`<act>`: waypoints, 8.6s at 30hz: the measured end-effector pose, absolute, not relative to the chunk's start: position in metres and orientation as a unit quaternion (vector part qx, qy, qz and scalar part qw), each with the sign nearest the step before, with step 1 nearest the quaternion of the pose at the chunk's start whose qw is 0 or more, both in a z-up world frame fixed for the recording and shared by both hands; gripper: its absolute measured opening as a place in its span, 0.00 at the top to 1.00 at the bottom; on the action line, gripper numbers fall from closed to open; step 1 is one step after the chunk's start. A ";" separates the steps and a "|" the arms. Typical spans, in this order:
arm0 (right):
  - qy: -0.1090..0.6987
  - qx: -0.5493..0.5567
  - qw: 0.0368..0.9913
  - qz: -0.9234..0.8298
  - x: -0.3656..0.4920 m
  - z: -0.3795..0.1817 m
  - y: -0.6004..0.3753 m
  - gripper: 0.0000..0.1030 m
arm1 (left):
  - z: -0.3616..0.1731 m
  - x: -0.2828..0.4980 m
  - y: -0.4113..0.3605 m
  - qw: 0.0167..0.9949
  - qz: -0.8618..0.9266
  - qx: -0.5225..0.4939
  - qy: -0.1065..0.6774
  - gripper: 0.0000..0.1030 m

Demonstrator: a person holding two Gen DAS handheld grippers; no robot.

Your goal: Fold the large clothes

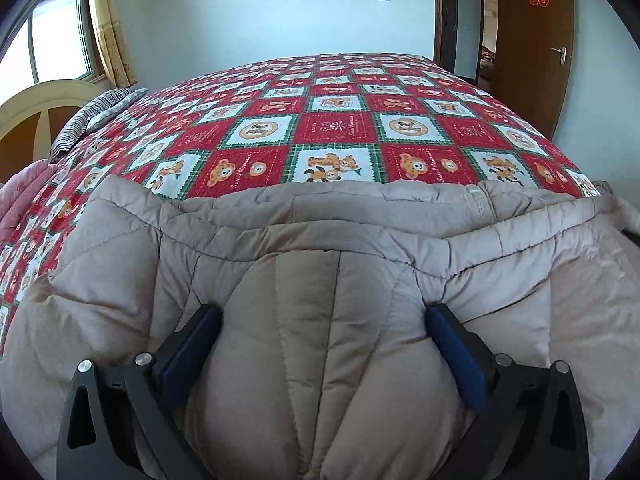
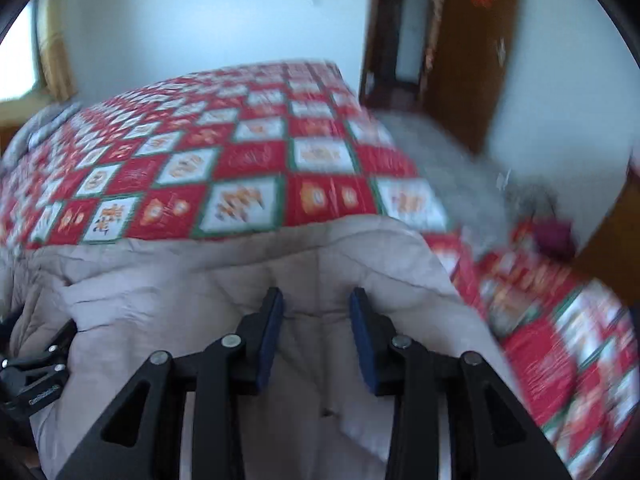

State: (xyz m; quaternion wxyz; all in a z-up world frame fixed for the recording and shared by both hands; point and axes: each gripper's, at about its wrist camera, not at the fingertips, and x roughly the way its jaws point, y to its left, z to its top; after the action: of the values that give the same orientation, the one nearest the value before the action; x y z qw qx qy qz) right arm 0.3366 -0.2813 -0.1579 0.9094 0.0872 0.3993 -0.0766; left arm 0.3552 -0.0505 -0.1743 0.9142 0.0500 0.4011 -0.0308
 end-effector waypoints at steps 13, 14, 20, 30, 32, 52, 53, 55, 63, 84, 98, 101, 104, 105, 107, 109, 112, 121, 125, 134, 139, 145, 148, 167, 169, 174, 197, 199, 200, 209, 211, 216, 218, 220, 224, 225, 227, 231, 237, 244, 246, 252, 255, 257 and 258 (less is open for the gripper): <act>0.387 0.125 0.908 -0.102 0.339 -0.182 -0.287 0.65 | -0.124 0.341 -0.013 0.914 -0.076 0.026 0.399 0.01; 0.387 0.123 0.908 -0.103 0.339 -0.182 -0.286 0.65 | -0.115 0.337 -0.004 0.921 -0.064 0.027 0.384 0.01; 0.382 0.111 0.911 -0.108 0.338 -0.180 -0.283 0.64 | -0.156 0.362 0.063 0.903 0.026 -0.015 0.428 0.01; 0.396 0.143 0.903 -0.085 0.329 -0.164 -0.294 0.64 | -0.180 0.371 0.059 0.908 0.025 -0.020 0.417 0.01; 0.350 0.190 0.915 -0.061 0.298 -0.140 -0.303 0.59 | -0.179 0.370 0.060 0.909 0.026 -0.020 0.416 0.01; 0.352 0.095 0.925 -0.107 0.237 -0.144 -0.287 0.75 | -0.128 0.330 0.103 0.899 -0.072 -0.078 0.425 0.01; 0.336 0.105 0.931 -0.092 0.227 -0.138 -0.284 0.84 | -0.118 0.318 0.112 0.904 -0.078 -0.090 0.412 0.01; 0.313 0.109 0.942 -0.054 0.210 -0.126 -0.269 0.84 | -0.103 0.286 0.133 0.911 -0.082 -0.114 0.386 0.01; 0.313 0.059 0.944 0.088 0.224 -0.123 -0.155 0.84 | -0.127 0.172 0.187 0.908 -0.058 -0.203 0.362 0.01; 0.362 0.022 0.930 0.066 0.241 -0.191 -0.129 0.88 | -0.179 0.186 0.147 0.841 -0.119 -0.399 0.345 0.01; 0.385 0.050 0.921 0.036 0.245 -0.187 -0.121 0.86 | -0.138 0.204 0.133 0.871 -0.185 -0.363 0.275 0.73; 0.384 0.059 0.921 0.027 0.241 -0.186 -0.112 0.84 | -0.125 0.201 0.135 0.870 -0.208 -0.361 0.263 0.79; 0.387 0.077 0.918 0.033 0.237 -0.185 -0.098 0.84 | -0.102 0.194 0.143 0.874 -0.229 -0.353 0.242 0.83; 0.390 0.081 0.916 0.043 0.236 -0.184 -0.090 0.84 | -0.096 0.194 0.145 0.877 -0.232 -0.347 0.237 0.84; 0.398 0.096 0.909 0.073 0.235 -0.182 -0.070 0.85 | -0.073 0.187 0.150 0.891 -0.235 -0.319 0.222 0.85; 0.406 0.131 0.897 0.118 0.235 -0.181 -0.052 0.86 | -0.051 0.180 0.153 0.905 -0.236 -0.286 0.210 0.86; 0.421 0.213 0.857 0.206 0.239 -0.186 -0.026 0.88 | -0.026 0.172 0.148 0.915 -0.249 -0.244 0.202 0.87; 0.432 0.346 0.763 0.335 0.229 -0.192 -0.065 0.90 | -0.004 0.168 0.029 0.917 -0.322 -0.094 0.214 0.87; 0.408 0.349 0.788 0.302 0.193 -0.183 -0.154 0.90 | -0.020 0.165 -0.039 0.900 -0.369 -0.036 0.230 0.86; 0.366 0.334 0.850 0.181 0.126 -0.177 -0.299 0.88 | -0.111 0.169 -0.127 0.874 -0.387 0.048 0.291 0.86; 0.319 0.356 0.859 0.185 0.151 -0.155 -0.318 0.30 | -0.127 0.157 -0.146 0.870 -0.392 0.101 0.281 0.86; 0.370 0.294 0.851 0.231 0.219 -0.152 -0.288 0.56 | -0.126 0.157 -0.143 0.864 -0.398 0.104 0.289 0.85; 0.402 0.232 0.856 0.227 0.237 -0.165 -0.271 0.78 | -0.123 0.150 -0.142 0.857 -0.394 0.137 0.303 0.65; 0.417 0.213 0.858 0.210 0.226 -0.194 -0.268 0.85 | -0.061 0.194 0.073 0.953 -0.203 -0.017 0.225 0.19; 0.417 0.209 0.861 0.204 0.221 -0.194 -0.266 0.85 | -0.088 0.241 0.104 0.951 -0.138 -0.086 0.263 0.19; 0.420 0.203 0.864 0.190 0.228 -0.198 -0.261 0.85 | -0.130 0.291 0.121 0.907 -0.160 -0.248 0.300 0.20; 0.444 0.284 0.834 0.160 0.229 -0.214 -0.301 0.83 | -0.121 0.262 -0.108 0.906 -0.251 0.232 0.251 0.19; 0.443 0.273 0.841 0.149 0.224 -0.202 -0.309 0.81 | -0.124 0.259 -0.104 0.907 -0.251 0.231 0.248 0.19; 0.433 0.270 0.849 0.136 0.218 -0.194 -0.316 0.74 | -0.125 0.258 -0.103 0.907 -0.251 0.229 0.248 0.19; 0.305 0.192 0.913 0.192 0.208 -0.101 -0.296 0.23 | -0.123 0.259 -0.101 0.908 -0.254 0.221 0.250 0.19; 0.347 0.119 0.912 0.186 0.228 -0.111 -0.263 0.53 | -0.122 0.259 -0.099 0.908 -0.255 0.218 0.251 0.19; 0.398 0.106 0.901 0.138 0.246 -0.149 -0.257 0.82 | -0.120 0.261 -0.087 0.911 -0.263 0.187 0.257 0.18; 0.408 0.131 0.895 0.122 0.242 -0.163 -0.259 0.83 | -0.118 0.262 -0.080 0.913 -0.267 0.168 0.258 0.17; 0.410 0.136 0.896 0.102 0.234 -0.181 -0.254 0.85 | -0.115 0.262 -0.071 0.920 -0.263 0.143 0.253 0.14; 0.390 0.161 0.904 0.073 0.220 -0.191 -0.249 0.86 | -0.115 0.270 -0.058 0.930 -0.240 0.098 0.260 0.11; 0.386 0.162 0.905 0.070 0.219 -0.192 -0.248 0.86 | -0.116 0.273 -0.057 0.928 -0.242 0.090 0.268 0.11; 0.382 0.157 0.908 0.070 0.220 -0.195 -0.247 0.87 | -0.118 0.280 -0.060 0.922 -0.247 0.088 0.283 0.10; 0.370 0.204 0.902 0.085 0.224 -0.206 -0.257 0.88 | -0.130 0.291 -0.066 0.917 -0.249 0.085 0.301 0.07; 0.375 0.196 0.903 0.080 0.227 -0.199 -0.253 0.88 | -0.131 0.287 -0.076 0.916 -0.224 0.120 0.311 0.06; 0.399 0.154 0.899 0.097 0.223 -0.161 -0.269 0.76 | -0.097 0.271 -0.059 0.909 -0.202 0.126 0.342 0.06; 0.374 0.133 0.914 0.083 0.214 -0.136 -0.276 0.71 | -0.089 0.265 -0.056 0.914 -0.189 0.146 0.327 0.06; 0.331 0.102 0.932 0.107 0.230 -0.077 -0.260 0.57 | -0.076 0.269 -0.047 0.931 -0.127 0.161 0.302 0.06; 0.354 0.080 0.923 0.126 0.266 -0.082 -0.232 0.57 | -0.077 0.282 -0.039 0.936 -0.107 0.124 0.313 0.06; 0.384 0.054 0.916 0.103 0.292 -0.106 -0.213 0.57 | -0.084 0.298 -0.040 0.932 -0.085 0.120 0.332 0.06; 0.393 0.046 0.913 0.094 0.300 -0.116 -0.209 0.57 | -0.088 0.303 -0.041 0.930 -0.083 0.119 0.338 0.06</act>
State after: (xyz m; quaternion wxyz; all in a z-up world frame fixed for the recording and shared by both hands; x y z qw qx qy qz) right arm 0.2995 -0.2091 -0.1163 0.9134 0.0463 0.3934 0.0936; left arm 0.3031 -0.0411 -0.0883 0.9299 0.1190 0.3378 -0.0833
